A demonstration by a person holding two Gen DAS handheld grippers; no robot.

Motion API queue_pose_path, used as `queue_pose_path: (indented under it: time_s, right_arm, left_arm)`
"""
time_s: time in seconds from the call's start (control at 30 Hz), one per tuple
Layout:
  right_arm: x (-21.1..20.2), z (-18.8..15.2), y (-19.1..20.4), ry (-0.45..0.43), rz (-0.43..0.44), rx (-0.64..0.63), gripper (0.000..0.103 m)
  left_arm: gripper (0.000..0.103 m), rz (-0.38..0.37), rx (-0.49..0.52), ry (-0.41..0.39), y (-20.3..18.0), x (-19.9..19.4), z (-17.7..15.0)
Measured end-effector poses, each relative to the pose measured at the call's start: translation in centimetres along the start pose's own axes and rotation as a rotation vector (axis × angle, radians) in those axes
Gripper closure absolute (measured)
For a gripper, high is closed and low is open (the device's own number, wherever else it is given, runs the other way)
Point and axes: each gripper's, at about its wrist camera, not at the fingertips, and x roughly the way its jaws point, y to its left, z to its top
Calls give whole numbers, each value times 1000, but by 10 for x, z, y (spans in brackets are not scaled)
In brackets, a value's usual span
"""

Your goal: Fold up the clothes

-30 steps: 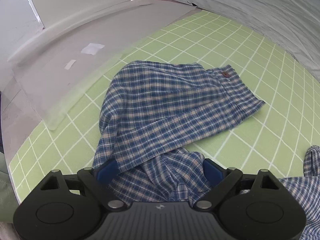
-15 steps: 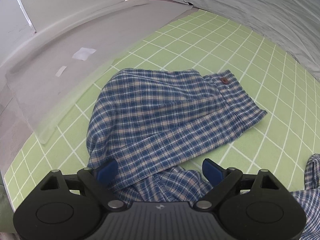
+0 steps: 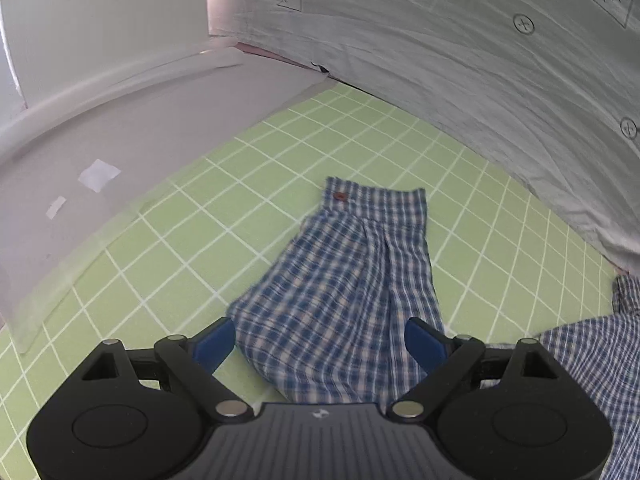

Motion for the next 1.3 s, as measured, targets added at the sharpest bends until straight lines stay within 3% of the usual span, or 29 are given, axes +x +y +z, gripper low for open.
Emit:
queue_pose_path:
  time_s: [0.2, 0.27, 0.4, 0.53, 0.7, 1.13, 1.23, 1.3]
  right_arm:
    - [-59, -64, -22, 47, -118, -58, 37]
    - [-87, -92, -26, 76, -130, -49, 21]
    - [-136, -150, -34, 155, -124, -53, 15]
    - [-170, -198, -39, 216, -131, -44, 1]
    - [-203, -231, -47, 269, -97, -66, 1]
    - [-255, -263, -81, 291, -100, -127, 1]
    - [-260, -265, -85, 288, -102, -131, 1]
    - [-262, -266, -86, 286, -96, -132, 1]
  left_arm:
    - [11, -11, 90, 46, -21, -10, -35]
    - [11, -17, 132, 51, -29, -20, -48]
    - [11, -46, 213, 39, -43, -47, -77]
    - [11, -69, 283, 20, -56, -75, -104]
    - [11, -123, 322, 28, -70, -101, -133]
    - [11, -175, 478, 92, -105, -129, -211]
    - [23, -170, 465, 96, -98, -132, -217]
    - [47, -180, 429, 109, -89, -134, -216]
